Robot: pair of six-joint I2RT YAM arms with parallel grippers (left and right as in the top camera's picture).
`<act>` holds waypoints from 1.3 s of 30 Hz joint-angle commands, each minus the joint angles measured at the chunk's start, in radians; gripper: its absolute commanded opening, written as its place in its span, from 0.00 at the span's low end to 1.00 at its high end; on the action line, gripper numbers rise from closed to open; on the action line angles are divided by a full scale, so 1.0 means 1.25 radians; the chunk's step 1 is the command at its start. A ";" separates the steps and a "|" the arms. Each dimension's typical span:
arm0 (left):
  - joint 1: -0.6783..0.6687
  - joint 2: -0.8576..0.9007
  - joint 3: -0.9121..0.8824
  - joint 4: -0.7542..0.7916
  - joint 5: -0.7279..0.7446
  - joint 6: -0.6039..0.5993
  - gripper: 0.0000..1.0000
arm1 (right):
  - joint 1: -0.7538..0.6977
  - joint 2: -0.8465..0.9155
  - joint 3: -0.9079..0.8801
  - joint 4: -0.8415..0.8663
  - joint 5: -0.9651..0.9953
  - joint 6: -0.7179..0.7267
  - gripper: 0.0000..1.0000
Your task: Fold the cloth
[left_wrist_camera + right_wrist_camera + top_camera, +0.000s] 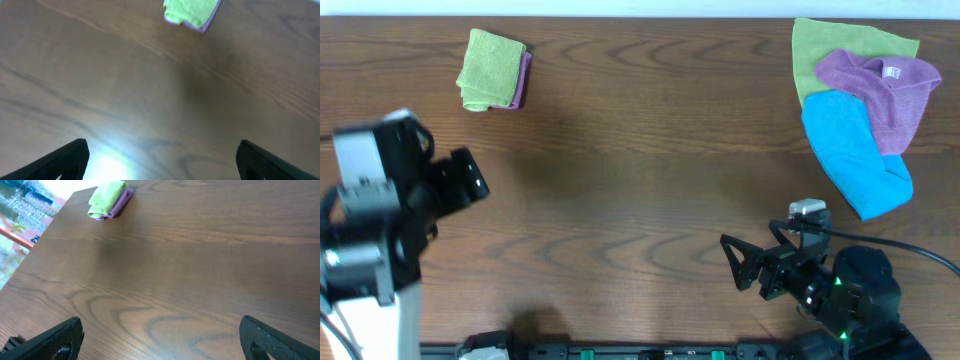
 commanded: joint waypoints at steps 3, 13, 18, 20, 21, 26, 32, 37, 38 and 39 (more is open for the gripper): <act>0.002 -0.152 -0.208 0.107 0.001 0.009 0.95 | -0.008 -0.003 -0.004 0.002 0.003 0.010 0.99; 0.002 -0.443 -0.558 0.294 0.015 0.009 0.95 | -0.008 -0.003 -0.004 0.002 0.003 0.010 0.99; 0.002 -0.566 -0.680 0.334 0.021 0.009 0.95 | -0.008 -0.003 -0.004 0.002 0.003 0.010 0.99; 0.002 -0.607 -0.716 0.339 0.022 0.008 0.95 | -0.008 -0.003 -0.004 0.002 0.003 0.010 0.99; 0.002 -0.630 -0.733 0.340 0.025 0.009 0.95 | -0.008 -0.003 -0.004 0.002 0.003 0.010 0.99; 0.002 -0.709 -0.784 0.339 0.025 0.009 0.95 | -0.008 -0.003 -0.004 0.002 0.003 0.010 0.99; 0.002 -0.787 -0.836 0.335 0.024 0.016 0.95 | -0.008 -0.003 -0.004 0.002 0.003 0.010 0.99; 0.002 -0.813 -0.855 0.330 0.025 0.020 0.95 | -0.008 -0.003 -0.004 0.002 0.003 0.010 0.99; 0.001 -0.813 -0.858 0.330 0.025 0.021 0.95 | -0.008 -0.003 -0.004 0.002 0.003 0.010 0.99; -0.001 -0.813 -0.862 0.330 0.024 0.022 0.95 | -0.008 -0.003 -0.004 0.002 0.003 0.010 0.99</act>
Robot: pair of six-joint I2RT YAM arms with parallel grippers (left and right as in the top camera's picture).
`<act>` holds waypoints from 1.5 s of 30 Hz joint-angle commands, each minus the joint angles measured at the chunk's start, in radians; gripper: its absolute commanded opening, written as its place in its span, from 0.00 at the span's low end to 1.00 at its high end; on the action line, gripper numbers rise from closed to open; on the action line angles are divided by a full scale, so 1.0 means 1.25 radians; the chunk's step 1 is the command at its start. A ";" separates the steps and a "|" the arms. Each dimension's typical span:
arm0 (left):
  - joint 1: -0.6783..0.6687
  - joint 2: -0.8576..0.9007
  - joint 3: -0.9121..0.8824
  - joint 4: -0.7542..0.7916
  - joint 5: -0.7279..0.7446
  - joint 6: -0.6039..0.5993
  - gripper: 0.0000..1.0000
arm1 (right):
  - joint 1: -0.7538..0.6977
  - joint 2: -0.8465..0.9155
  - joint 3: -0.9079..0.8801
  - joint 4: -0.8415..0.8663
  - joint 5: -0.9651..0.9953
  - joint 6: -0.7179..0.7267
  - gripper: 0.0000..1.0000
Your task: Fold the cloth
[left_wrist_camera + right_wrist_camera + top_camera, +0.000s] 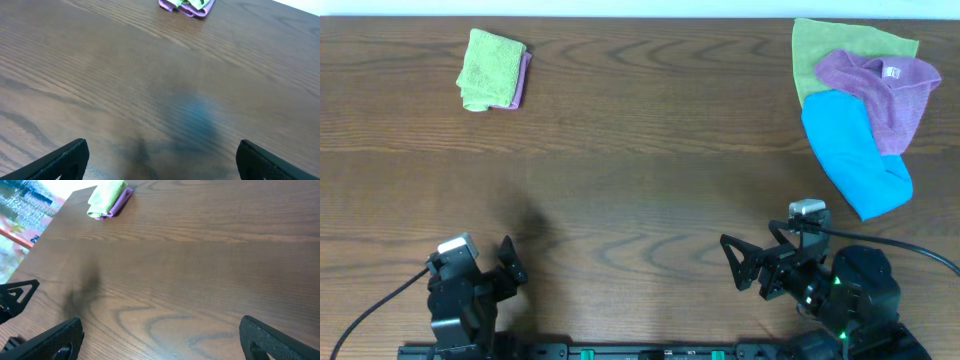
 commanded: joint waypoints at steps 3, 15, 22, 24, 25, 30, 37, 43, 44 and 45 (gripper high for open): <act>-0.016 -0.008 -0.022 0.000 0.002 0.039 0.95 | -0.008 -0.003 -0.002 0.002 0.002 0.007 0.99; -0.025 -0.008 -0.030 -0.036 -0.002 0.120 0.95 | -0.008 -0.003 -0.002 0.002 0.002 0.007 0.99; -0.025 -0.008 -0.030 -0.087 -0.002 0.165 0.95 | -0.008 -0.003 -0.002 0.002 0.002 0.007 0.99; -0.025 -0.008 -0.030 -0.090 -0.002 0.168 0.95 | -0.008 -0.003 -0.002 0.002 0.002 0.007 0.99; -0.025 -0.007 -0.030 -0.093 -0.001 0.167 0.95 | -0.008 -0.003 -0.002 0.002 0.002 0.007 0.99; -0.025 -0.007 -0.030 -0.102 -0.001 0.167 0.95 | -0.008 -0.003 -0.002 0.002 0.002 0.007 0.99; -0.025 -0.007 -0.030 -0.101 -0.001 0.167 0.95 | -0.008 -0.003 -0.002 0.002 0.002 0.007 0.99; -0.025 -0.007 -0.030 -0.101 -0.001 0.167 0.95 | -0.008 -0.003 -0.002 0.002 0.002 0.007 0.99; -0.025 -0.007 -0.030 -0.101 -0.001 0.167 0.95 | -0.008 -0.003 -0.002 0.001 0.002 0.007 0.99; -0.025 -0.007 -0.030 -0.101 -0.001 0.167 0.95 | -0.008 -0.003 -0.002 -0.017 0.004 0.006 0.99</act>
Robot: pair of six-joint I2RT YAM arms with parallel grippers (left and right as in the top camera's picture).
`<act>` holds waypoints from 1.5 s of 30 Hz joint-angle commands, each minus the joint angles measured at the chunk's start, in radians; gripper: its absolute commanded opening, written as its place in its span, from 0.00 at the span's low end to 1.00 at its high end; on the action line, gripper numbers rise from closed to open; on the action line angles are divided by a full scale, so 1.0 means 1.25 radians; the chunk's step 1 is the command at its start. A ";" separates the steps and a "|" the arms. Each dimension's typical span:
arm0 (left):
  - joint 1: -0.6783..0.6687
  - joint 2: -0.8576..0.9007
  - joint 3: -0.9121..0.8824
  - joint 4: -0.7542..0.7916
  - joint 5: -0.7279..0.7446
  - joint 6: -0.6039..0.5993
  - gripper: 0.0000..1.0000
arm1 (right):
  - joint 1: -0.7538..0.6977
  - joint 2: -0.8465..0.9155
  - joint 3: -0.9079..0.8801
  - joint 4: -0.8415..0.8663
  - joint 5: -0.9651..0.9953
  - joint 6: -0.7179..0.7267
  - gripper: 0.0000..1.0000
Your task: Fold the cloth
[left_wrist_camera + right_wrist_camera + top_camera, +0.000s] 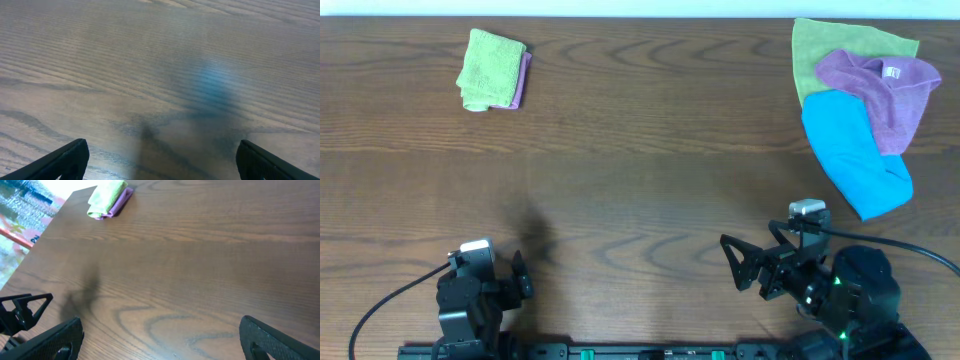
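At the far right of the table lies a pile of unfolded cloths: a green one (840, 45), a purple one (885, 85) and a blue one (855, 150). A folded green-and-purple stack (493, 69) rests far left, also seen as the folded stack (109, 199) in the right wrist view. My left gripper (520, 275) sits low at the near left edge, open and empty, its fingertips (67, 160) wide over bare wood. My right gripper (732, 262) is parked near right, open and empty, its fingertips (55, 340) far apart.
Dark wooden table (640, 190). Its near edge carries a black rail (640, 352) between the two arm bases. Beyond the table's left corner, coloured clutter (22, 210) shows in the right wrist view.
My left gripper has shifted slightly right and tipped lower toward the table; the folded stack has dropped out of its wrist view. The right arm and the cloths are unchanged.
My left arm stood raised at the left side, open, with the folded stack ahead. Then it was down at the near left edge, and now sits a little further right and lower. The right arm stayed parked and open; the cloth pile did not move.
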 commanded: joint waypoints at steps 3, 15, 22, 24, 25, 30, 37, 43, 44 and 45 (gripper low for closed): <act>-0.004 -0.006 -0.004 -0.030 -0.006 0.020 0.95 | -0.008 -0.005 -0.002 -0.067 0.085 0.004 0.99; -0.004 -0.006 -0.004 -0.030 -0.006 0.020 0.95 | -0.124 -0.157 -0.162 -0.088 0.200 -0.261 0.99; -0.004 -0.006 -0.004 -0.030 -0.006 0.020 0.95 | -0.197 -0.262 -0.263 -0.087 0.200 -0.315 0.99; -0.004 -0.006 -0.004 -0.030 -0.006 0.020 0.95 | -0.217 -0.284 -0.283 -0.087 0.200 -0.323 0.99; -0.004 -0.006 -0.004 -0.030 -0.006 0.020 0.95 | -0.225 -0.292 -0.289 -0.087 0.200 -0.323 0.99; -0.004 -0.006 -0.004 -0.030 -0.006 0.020 0.95 | -0.253 -0.311 -0.315 -0.087 0.200 -0.343 0.99; -0.004 -0.006 -0.004 -0.030 -0.006 0.020 0.95 | -0.277 -0.311 -0.322 -0.101 0.200 -0.359 0.99; -0.004 -0.006 -0.004 -0.030 -0.006 0.020 0.95 | -0.280 -0.311 -0.333 -0.125 0.200 -0.359 0.99; -0.004 -0.006 -0.004 -0.030 -0.006 0.020 0.95 | -0.280 -0.311 -0.333 -0.125 0.200 -0.359 0.99; -0.004 -0.006 -0.004 -0.030 -0.006 0.020 0.95 | -0.280 -0.311 -0.333 -0.125 0.200 -0.359 0.99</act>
